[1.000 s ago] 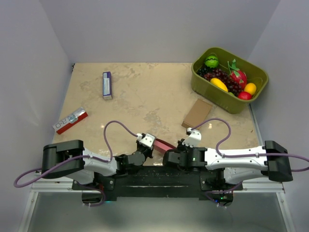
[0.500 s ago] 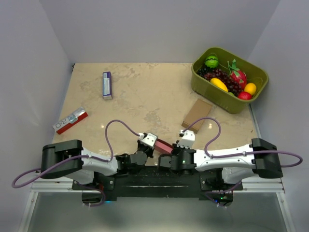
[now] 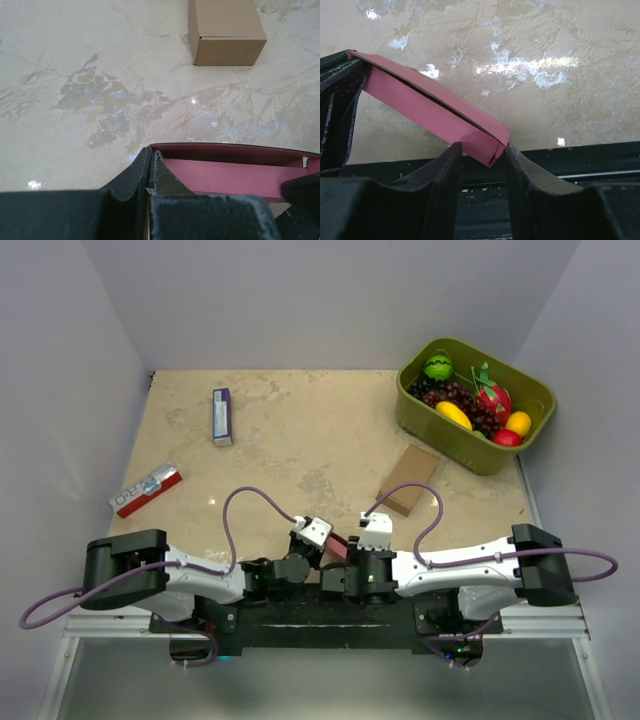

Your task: Fold the paper box

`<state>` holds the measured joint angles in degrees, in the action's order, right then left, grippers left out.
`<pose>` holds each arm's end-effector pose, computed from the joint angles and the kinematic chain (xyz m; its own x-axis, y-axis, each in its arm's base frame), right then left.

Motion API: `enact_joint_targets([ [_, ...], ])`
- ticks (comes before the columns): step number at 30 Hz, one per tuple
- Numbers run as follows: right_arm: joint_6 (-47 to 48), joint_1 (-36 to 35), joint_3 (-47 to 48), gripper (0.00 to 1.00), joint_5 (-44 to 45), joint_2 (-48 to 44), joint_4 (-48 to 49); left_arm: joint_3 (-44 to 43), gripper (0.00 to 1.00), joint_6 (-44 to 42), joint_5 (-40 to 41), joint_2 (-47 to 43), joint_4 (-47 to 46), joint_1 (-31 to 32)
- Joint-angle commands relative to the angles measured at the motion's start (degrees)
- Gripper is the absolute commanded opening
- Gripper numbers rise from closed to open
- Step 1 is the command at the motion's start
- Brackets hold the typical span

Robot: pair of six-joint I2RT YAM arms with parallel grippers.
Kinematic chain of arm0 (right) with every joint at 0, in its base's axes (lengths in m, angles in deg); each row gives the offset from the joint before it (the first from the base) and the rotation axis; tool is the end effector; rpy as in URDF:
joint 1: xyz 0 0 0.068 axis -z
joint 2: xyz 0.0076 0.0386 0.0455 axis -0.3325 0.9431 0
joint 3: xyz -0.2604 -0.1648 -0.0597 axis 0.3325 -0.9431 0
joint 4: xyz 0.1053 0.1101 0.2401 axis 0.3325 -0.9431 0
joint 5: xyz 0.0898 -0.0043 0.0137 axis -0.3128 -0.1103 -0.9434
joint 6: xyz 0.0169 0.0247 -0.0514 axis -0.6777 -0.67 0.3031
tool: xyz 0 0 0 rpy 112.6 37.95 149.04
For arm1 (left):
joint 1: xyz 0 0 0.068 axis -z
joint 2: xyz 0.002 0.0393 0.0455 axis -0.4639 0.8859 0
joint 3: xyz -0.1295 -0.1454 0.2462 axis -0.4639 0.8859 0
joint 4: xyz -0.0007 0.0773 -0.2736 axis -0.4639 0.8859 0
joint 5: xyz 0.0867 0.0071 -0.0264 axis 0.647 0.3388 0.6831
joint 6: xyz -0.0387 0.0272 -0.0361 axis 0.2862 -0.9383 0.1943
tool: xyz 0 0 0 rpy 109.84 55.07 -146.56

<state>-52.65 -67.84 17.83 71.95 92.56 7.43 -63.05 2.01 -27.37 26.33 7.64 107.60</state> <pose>0.0442 0.2454 0.2454 -0.6613 0.1501 -0.7349 0.0978 0.9887 0.1139 0.0763 -0.2469 0.1850 -0.1894 0.0890 -0.9779 0.5163 0.8561 -0.0220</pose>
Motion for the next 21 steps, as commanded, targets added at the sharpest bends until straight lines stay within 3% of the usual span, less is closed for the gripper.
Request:
enact_joint_targets([
  [1,-1.0,-0.5,2.1,0.45,0.2,-3.0,3.3,-1.4,0.00,2.5,-11.9,1.3,7.4,2.7],
  [8,-0.9,-0.5,1.5,0.56,1.2,-7.3,-0.9,-2.9,0.00,2.5,-11.8,1.3,10.5,2.7],
  [21,-8.2,-0.5,-3.0,0.61,1.8,-13.1,-9.6,-2.8,0.00,2.4,-10.1,-0.6,12.8,2.7],
])
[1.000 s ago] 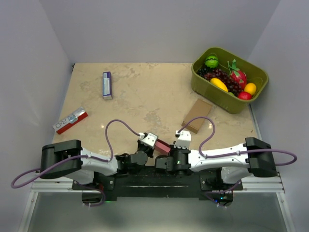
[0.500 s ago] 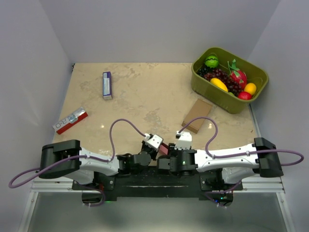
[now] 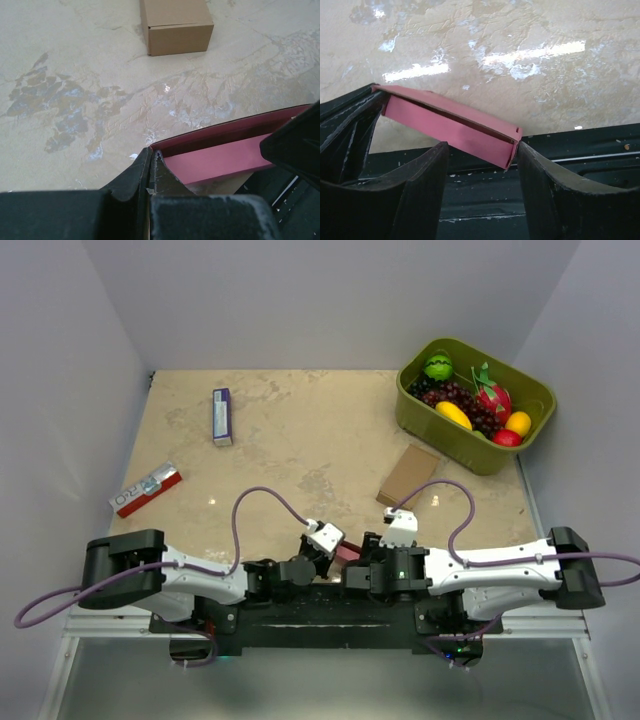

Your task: Fold the paper box

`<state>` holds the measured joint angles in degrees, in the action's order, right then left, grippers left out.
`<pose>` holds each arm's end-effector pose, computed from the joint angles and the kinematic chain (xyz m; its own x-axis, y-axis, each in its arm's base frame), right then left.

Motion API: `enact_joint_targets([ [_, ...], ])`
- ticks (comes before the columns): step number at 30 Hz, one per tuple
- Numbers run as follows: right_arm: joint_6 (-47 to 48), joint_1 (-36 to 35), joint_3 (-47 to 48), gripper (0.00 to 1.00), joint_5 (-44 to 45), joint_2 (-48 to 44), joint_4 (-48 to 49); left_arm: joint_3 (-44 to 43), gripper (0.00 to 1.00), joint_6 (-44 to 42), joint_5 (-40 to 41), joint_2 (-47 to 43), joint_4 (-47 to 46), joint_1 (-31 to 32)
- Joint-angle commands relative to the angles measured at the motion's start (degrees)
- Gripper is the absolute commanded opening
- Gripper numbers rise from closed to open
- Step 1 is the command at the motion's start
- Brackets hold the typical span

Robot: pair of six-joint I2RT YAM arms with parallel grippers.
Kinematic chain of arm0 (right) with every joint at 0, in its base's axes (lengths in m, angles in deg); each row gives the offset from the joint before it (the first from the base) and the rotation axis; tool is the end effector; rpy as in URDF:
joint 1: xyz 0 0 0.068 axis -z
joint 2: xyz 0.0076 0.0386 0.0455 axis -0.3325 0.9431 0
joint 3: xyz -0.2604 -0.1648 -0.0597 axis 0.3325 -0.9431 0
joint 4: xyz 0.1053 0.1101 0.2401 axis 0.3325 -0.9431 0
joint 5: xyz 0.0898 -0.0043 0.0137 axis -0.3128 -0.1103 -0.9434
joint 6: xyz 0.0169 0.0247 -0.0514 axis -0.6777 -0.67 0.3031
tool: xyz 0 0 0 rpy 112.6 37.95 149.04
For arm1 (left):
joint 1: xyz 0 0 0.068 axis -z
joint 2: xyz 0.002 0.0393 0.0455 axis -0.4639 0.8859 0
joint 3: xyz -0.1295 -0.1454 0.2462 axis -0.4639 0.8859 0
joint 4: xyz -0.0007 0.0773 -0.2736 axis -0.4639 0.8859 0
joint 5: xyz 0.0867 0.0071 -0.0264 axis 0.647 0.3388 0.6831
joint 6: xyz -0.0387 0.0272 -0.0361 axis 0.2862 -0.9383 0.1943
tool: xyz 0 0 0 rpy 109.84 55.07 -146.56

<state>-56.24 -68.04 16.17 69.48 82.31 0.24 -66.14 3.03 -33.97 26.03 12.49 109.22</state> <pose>0.0402 0.2023 0.2719 -0.6850 0.2260 -0.6926 0.1397 0.9738 0.1796 0.0675 -0.2616 0.1927 -0.2243 0.1216 -0.9669 0.6238 0.7802 -0.0466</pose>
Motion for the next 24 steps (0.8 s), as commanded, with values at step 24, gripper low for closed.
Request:
enact_joint_targets([
  [24,47.6,21.0,10.6,0.88,-0.6,-1.1,31.4,-0.9,0.00,-5.5,-6.9,-11.0,18.4,-11.9],
])
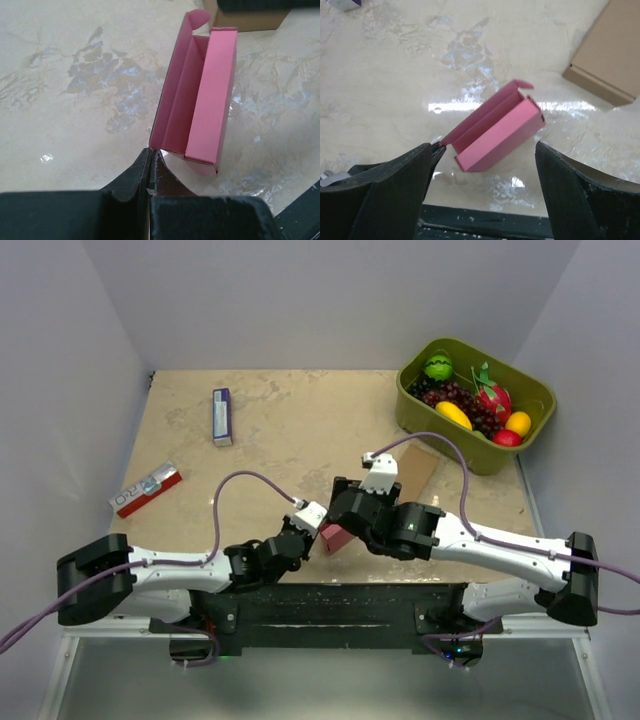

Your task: Fold the paper box

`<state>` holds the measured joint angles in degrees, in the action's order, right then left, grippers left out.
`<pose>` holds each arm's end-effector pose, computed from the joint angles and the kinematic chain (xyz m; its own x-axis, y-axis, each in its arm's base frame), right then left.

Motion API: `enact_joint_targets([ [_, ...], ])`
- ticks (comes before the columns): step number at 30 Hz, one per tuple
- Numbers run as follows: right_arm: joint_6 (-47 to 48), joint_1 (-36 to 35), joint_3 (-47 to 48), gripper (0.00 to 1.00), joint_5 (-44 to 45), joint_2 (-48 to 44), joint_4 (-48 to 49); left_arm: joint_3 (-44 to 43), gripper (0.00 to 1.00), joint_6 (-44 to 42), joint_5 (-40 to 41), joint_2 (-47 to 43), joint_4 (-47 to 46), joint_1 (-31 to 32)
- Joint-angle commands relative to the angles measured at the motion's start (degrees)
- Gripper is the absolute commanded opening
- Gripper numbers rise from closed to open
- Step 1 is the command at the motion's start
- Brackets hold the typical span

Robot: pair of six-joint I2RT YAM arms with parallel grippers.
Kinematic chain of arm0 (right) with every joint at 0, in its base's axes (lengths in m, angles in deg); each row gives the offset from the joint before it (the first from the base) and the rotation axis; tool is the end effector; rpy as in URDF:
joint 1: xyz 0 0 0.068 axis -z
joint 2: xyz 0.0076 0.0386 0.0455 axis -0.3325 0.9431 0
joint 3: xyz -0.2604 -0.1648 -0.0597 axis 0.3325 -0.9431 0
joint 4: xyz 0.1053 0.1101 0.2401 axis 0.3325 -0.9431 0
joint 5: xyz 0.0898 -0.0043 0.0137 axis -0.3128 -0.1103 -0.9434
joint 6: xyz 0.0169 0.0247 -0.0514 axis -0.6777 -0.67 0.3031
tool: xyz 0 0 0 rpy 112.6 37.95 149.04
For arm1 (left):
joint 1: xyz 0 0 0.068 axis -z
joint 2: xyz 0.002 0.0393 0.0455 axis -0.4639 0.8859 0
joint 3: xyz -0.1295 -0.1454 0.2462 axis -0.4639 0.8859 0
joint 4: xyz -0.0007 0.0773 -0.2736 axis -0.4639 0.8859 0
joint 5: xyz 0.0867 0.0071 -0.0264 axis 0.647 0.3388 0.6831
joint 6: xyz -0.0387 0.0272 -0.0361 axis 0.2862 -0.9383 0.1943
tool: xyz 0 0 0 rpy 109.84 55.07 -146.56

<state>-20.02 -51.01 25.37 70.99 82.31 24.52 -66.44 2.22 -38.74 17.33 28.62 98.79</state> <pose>0.1173 0.2345 0.3388 -0.5572 0.2253 -0.7992 -0.0012 0.9623 0.2721 0.1041 -0.2257 0.2017 -0.2916 0.2138 -0.9323 0.5415 0.8404 0.0234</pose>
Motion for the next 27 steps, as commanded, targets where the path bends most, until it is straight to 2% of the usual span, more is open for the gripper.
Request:
enact_joint_targets([
  [1,12.9,6.6,0.5,0.89,-5.2,-1.8,8.7,-0.7,0.00,-6.2,-3.5,-2.4,2.2,-1.9],
  [5,24.8,11.7,-5.9,0.92,-15.4,-3.8,24.2,-0.9,0.00,-10.1,-11.1,-3.9,2.0,-6.4],
  [13,40.0,23.6,-11.2,0.90,-32.4,-2.5,35.5,-1.7,0.00,-14.5,-24.2,-6.9,4.1,-13.8],
  [17,48.5,25.2,-16.2,0.89,-39.9,-4.4,41.4,-4.4,0.00,-17.1,-28.5,-5.2,5.4,-17.5],
  [18,50.2,25.3,-17.1,0.89,-44.9,-5.9,42.3,-4.8,0.00,-18.1,-29.4,-3.9,5.6,-18.2],
  [21,56.1,25.3,-20.5,0.93,-49.1,-7.8,45.0,-6.7,0.00,-20.4,-33.1,-1.6,5.6,-20.3],
  [27,64.7,25.3,-21.8,0.97,-49.5,-6.4,46.6,-9.9,0.00,-24.5,-41.1,2.2,7.2,-22.4],
])
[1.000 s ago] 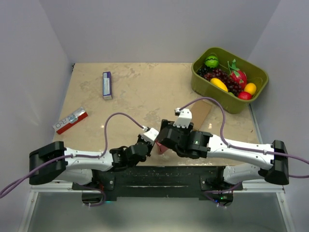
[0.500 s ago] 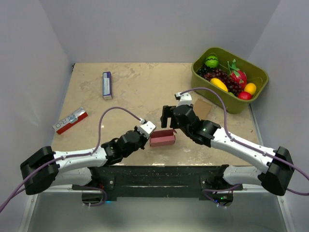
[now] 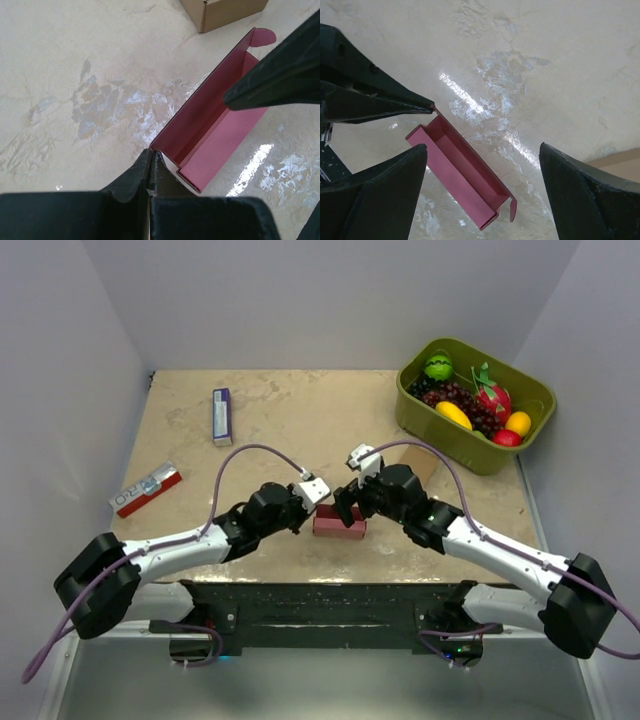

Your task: Fold the paper box

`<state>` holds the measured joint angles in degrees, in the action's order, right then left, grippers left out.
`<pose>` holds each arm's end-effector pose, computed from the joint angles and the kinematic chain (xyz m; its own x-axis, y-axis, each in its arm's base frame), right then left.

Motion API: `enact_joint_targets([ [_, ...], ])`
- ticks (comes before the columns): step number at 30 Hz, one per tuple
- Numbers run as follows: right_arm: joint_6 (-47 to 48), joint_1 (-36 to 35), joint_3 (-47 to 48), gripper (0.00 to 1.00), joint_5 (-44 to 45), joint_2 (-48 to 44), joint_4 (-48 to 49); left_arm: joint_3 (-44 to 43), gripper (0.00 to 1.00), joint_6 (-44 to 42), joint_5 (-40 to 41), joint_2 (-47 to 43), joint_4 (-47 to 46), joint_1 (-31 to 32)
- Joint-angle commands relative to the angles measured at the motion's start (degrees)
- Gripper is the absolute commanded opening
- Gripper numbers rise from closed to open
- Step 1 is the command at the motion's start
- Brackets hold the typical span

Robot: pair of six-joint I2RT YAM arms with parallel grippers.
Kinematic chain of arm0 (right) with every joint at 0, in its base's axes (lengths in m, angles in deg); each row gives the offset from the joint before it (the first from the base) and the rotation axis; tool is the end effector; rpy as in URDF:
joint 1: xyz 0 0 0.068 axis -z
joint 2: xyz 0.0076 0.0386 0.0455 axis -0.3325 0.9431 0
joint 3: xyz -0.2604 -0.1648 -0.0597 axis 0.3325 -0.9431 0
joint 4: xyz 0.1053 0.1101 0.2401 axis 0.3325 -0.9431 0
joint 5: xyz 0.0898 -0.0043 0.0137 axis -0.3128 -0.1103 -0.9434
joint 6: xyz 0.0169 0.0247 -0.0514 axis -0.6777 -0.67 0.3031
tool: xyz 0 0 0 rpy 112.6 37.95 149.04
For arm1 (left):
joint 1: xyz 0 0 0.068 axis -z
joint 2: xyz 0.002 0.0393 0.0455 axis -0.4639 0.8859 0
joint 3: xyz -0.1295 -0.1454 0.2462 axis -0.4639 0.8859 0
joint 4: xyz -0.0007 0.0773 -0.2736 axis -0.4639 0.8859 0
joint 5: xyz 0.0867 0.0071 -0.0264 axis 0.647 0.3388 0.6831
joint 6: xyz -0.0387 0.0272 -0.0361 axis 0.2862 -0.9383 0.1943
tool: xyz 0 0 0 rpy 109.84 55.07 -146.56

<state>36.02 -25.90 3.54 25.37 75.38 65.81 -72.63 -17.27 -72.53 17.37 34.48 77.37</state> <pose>0.1858 0.1863 0.2844 -0.3687 -0.2328 -0.8999 -0.6625 0.7449 0.0787 0.1758 -0.2050 0.2241 -0.2229 0.3900 -0.8934 0.7628 0.6405 0.0893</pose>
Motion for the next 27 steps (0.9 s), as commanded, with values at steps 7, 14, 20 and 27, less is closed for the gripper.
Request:
enact_joint_targets([
  [7,12.4,0.1,2.3,0.97,-10.1,8.5,5.8,-5.7,0.00,-7.0,-10.3,4.5,2.7,-1.7],
  [14,9.9,0.1,0.7,0.98,-10.5,7.2,6.5,-5.5,0.00,-7.8,-15.0,3.1,2.8,-4.8],
  [20,7.9,0.1,2.7,0.99,-12.9,10.2,2.2,-8.6,0.00,-8.9,-16.4,2.3,6.8,-7.1],
  [27,6.1,0.0,0.8,0.99,-15.4,7.7,2.1,-11.1,0.00,-9.8,-19.1,0.3,9.6,-11.1],
])
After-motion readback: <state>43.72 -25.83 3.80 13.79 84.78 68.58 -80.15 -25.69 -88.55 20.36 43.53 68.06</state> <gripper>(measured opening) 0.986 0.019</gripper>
